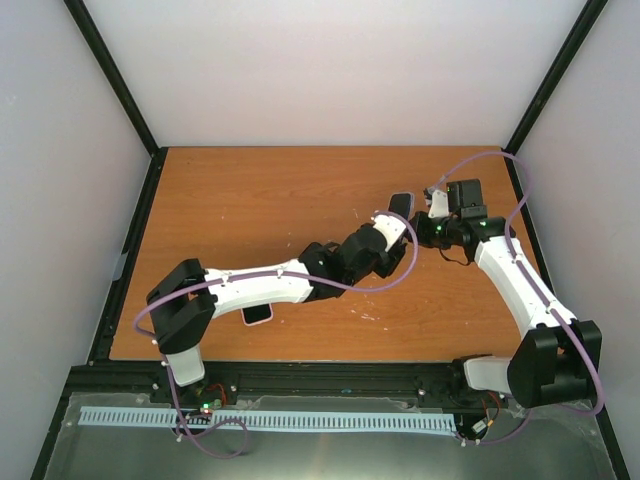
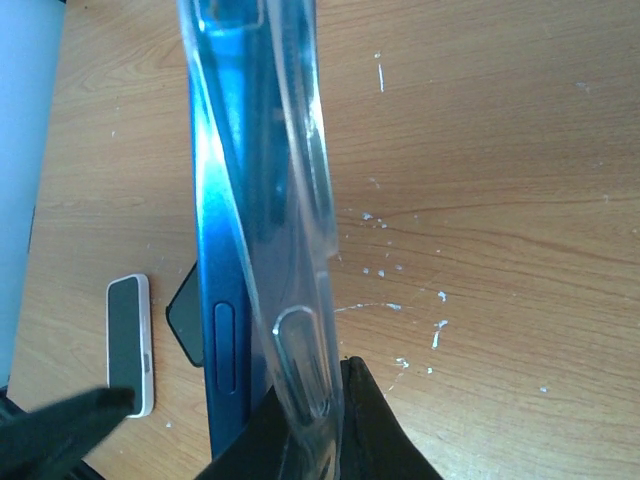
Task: Take the phone out of the phone case
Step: Remove the phone case from the phone.
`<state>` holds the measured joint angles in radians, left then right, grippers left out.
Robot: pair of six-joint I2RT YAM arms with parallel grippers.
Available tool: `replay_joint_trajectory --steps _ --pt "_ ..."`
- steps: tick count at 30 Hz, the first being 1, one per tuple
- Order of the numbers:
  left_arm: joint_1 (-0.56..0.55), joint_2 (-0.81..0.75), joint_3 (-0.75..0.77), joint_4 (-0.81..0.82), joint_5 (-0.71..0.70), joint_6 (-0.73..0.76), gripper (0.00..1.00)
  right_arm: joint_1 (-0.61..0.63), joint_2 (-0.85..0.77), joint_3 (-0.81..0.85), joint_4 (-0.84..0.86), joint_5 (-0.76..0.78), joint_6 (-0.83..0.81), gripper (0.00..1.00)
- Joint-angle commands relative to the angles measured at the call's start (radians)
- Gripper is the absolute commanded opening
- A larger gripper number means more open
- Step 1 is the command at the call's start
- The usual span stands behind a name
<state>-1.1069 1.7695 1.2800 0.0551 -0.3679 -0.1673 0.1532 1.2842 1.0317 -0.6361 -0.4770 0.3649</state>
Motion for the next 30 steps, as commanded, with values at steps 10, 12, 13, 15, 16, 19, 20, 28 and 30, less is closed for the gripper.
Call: replay_joint_trajectory --steps 10,12,13,15,16,19,20,28,30 --pt "-0.031 0.052 0.045 -0.007 -0.096 0.036 0.59 -0.047 0.001 0.017 0.038 -0.097 0.047 0.03" --pt "-0.031 0.06 0.047 -0.006 -0.103 0.052 0.59 -0.055 0.004 0.013 0.038 -0.114 0.053 0.03" --pt "-0.032 0.066 0.05 -0.009 -0.107 0.06 0.59 -0.058 0.006 0.012 0.037 -0.123 0.057 0.03" --pt "-0.036 0.076 0.053 -0.012 -0.133 0.081 0.61 -0.064 0.007 0.007 0.038 -0.139 0.062 0.03" --pt "-0.041 0.081 0.053 -0.006 -0.153 0.099 0.61 -0.065 0.009 0.008 0.038 -0.147 0.064 0.03" --pt "-0.063 0.096 0.042 0.036 -0.232 0.193 0.61 -0.069 0.007 0.005 0.038 -0.169 0.074 0.03" --pt "-0.072 0.102 0.038 0.056 -0.262 0.227 0.61 -0.069 0.007 0.004 0.039 -0.18 0.078 0.03" --pt "-0.099 0.119 -0.023 0.232 -0.407 0.438 0.58 -0.076 0.002 0.001 0.016 -0.261 0.1 0.03" --pt "-0.099 0.116 -0.039 0.262 -0.419 0.468 0.57 -0.08 0.0 -0.001 0.014 -0.272 0.1 0.03"
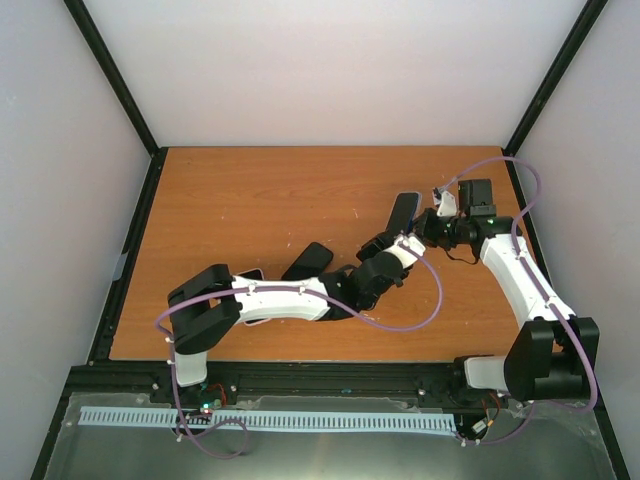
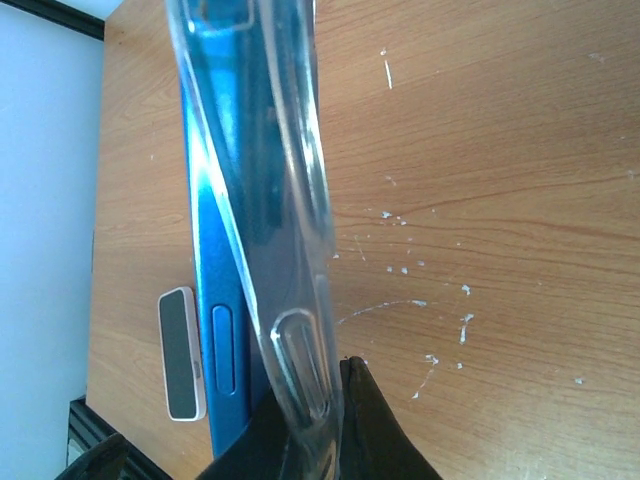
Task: Take the phone out of the phone case
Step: Remove the phone case from the phone.
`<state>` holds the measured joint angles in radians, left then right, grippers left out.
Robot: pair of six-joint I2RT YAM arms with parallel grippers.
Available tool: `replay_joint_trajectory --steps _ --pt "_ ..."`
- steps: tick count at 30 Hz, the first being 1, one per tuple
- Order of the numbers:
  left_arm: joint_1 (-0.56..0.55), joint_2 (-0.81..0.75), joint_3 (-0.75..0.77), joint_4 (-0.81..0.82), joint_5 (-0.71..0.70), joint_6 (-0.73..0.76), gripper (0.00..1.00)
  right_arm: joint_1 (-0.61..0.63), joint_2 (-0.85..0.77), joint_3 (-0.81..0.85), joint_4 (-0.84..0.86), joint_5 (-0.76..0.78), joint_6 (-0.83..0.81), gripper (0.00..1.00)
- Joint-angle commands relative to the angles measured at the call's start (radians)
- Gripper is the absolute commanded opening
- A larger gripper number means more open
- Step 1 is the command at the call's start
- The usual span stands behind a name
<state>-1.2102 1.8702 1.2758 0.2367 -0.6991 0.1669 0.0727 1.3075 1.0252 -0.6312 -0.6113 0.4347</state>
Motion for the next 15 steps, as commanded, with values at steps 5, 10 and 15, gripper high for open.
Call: replay_joint_trajectory --steps 5,10,15 --pt "0.005 -0.006 -0.069 0.108 -0.099 0.155 0.57 -0.018 -0.035 -0.005 0.019 -0.158 0.036 0.03" --pt "0.004 -0.057 -0.137 0.107 -0.094 0.164 0.59 -0.043 -0.043 -0.02 0.035 -0.206 0.047 0.03" --pt "0.01 -0.072 -0.171 0.143 -0.081 0.185 0.6 -0.044 -0.051 -0.03 0.043 -0.244 0.052 0.03"
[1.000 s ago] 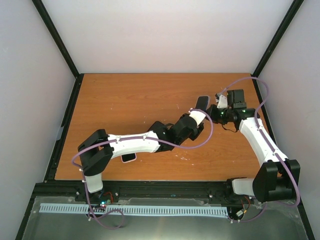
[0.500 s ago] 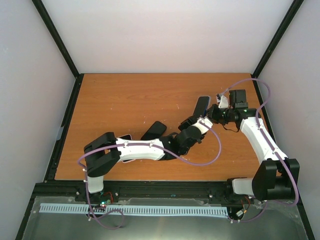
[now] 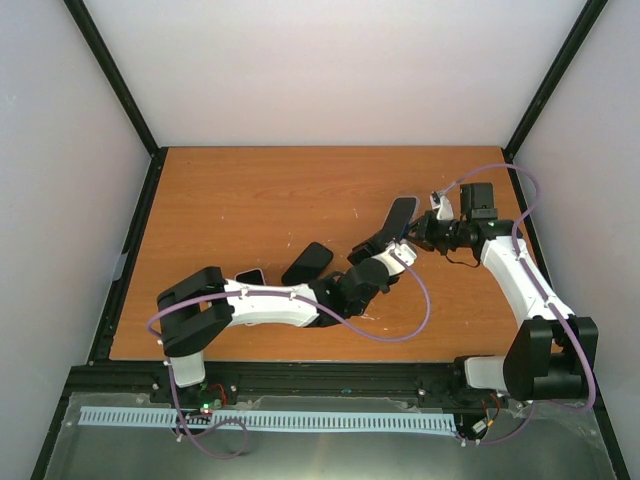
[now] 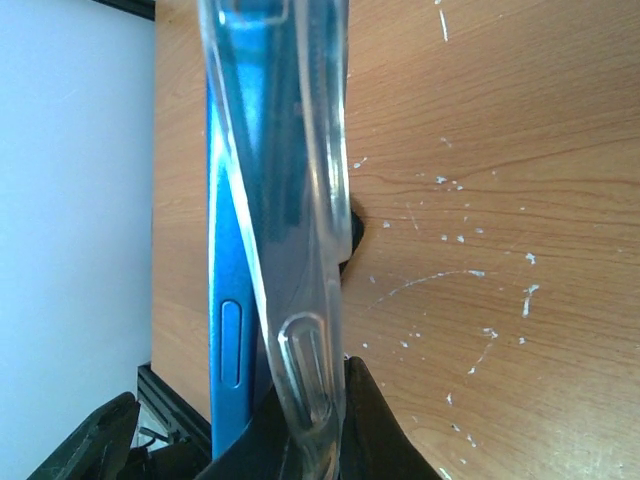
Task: Take the phone out of the phone case
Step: Remove the phone case from the phone.
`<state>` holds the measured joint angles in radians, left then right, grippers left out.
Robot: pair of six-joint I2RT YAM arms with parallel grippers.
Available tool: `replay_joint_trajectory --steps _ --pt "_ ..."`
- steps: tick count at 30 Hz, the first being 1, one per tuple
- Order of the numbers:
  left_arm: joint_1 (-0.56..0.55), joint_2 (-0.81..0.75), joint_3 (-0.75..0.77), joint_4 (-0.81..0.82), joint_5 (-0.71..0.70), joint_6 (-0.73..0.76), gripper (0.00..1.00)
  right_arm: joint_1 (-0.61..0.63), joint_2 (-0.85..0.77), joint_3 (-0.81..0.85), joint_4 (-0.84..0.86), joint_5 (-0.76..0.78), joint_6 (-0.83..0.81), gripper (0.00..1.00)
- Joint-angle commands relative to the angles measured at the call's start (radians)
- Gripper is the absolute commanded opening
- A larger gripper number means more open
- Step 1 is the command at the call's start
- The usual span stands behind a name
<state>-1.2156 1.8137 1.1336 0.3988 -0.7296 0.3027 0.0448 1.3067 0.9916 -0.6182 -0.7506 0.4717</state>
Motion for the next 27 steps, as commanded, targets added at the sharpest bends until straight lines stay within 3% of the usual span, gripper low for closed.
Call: replay_joint_trajectory --steps 1,6,16,23,27 --pt "0.016 -0.011 -0.023 -0.011 -0.049 0.062 0.6 -0.015 -0.051 0.002 0.029 -0.111 0.013 0.03" --pt "0.022 0.024 0.01 0.034 -0.035 0.113 0.56 -0.015 -0.065 -0.007 0.02 -0.134 0.01 0.03" --pt "0.027 0.046 0.031 0.108 -0.045 0.203 0.34 -0.016 -0.118 -0.012 0.007 -0.108 0.016 0.03" --pt "0.028 0.058 0.006 0.231 -0.109 0.326 0.28 -0.016 -0.134 0.0 -0.014 -0.107 0.026 0.03" --pt "0.028 0.055 0.009 0.245 -0.113 0.346 0.19 -0.016 -0.139 -0.002 -0.015 -0.097 0.024 0.03"
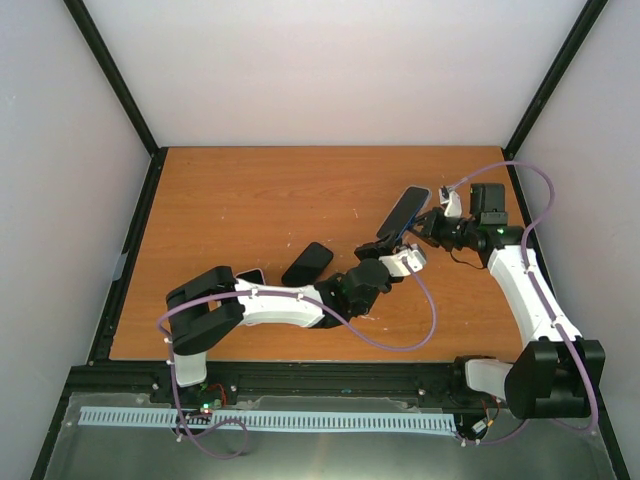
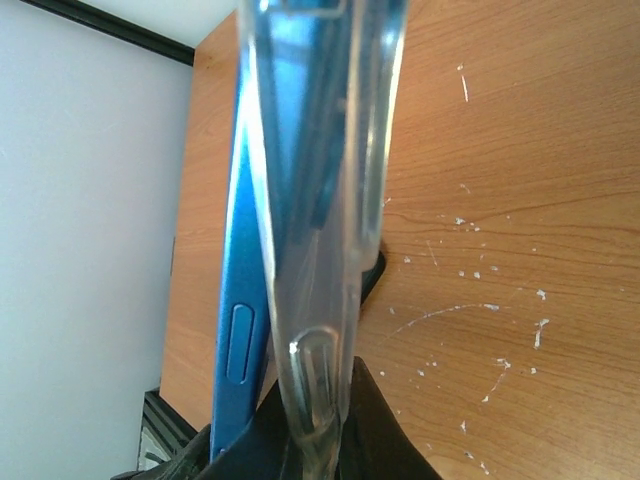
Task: Take the phone out of the phone case
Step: Remove the phone case from the phone.
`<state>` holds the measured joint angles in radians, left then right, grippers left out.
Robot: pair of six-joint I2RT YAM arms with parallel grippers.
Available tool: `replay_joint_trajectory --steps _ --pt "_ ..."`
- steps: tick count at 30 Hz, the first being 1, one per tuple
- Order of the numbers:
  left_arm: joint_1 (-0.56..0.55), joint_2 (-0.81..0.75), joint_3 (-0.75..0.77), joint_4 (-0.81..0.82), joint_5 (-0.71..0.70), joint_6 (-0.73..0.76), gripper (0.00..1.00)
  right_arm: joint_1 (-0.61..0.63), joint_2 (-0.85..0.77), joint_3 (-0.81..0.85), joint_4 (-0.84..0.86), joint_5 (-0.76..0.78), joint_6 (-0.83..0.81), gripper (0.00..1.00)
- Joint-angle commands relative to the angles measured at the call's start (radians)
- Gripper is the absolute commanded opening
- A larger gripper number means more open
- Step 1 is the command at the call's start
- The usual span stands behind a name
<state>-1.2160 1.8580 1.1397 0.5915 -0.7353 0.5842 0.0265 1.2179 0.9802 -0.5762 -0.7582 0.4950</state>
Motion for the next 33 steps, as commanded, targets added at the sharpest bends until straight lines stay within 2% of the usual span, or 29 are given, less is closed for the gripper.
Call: replay_joint_trajectory --steps 1,7,14,18,22,26,33 --pt "0.028 0.009 0.003 0.058 -0.11 0.07 0.17 0.003 -0.052 0.008 -0.056 -0.084 -0.001 0.03" --pt "0.033 -0.015 0.002 0.092 -0.125 0.082 0.01 0.003 -0.067 0.005 -0.051 -0.064 -0.003 0.03" --pt "0.053 -0.071 0.012 0.107 -0.148 0.025 0.0 0.003 -0.092 -0.017 -0.057 -0.021 -0.02 0.03" --pt "0.086 -0.11 0.039 -0.011 -0.136 -0.133 0.0 0.003 -0.102 -0.018 -0.083 0.033 -0.057 0.03" --pt "0.134 -0.173 0.058 -0.192 -0.067 -0.357 0.0 0.003 -0.104 -0.017 -0.109 0.081 -0.094 0.03" --pt "0.178 -0.227 0.055 -0.293 -0.005 -0.513 0.0 0.003 -0.104 -0.016 -0.117 0.109 -0.113 0.03" --pt "0.237 -0.306 0.019 -0.386 0.074 -0.681 0.0 0.003 -0.108 -0.014 -0.118 0.14 -0.128 0.03"
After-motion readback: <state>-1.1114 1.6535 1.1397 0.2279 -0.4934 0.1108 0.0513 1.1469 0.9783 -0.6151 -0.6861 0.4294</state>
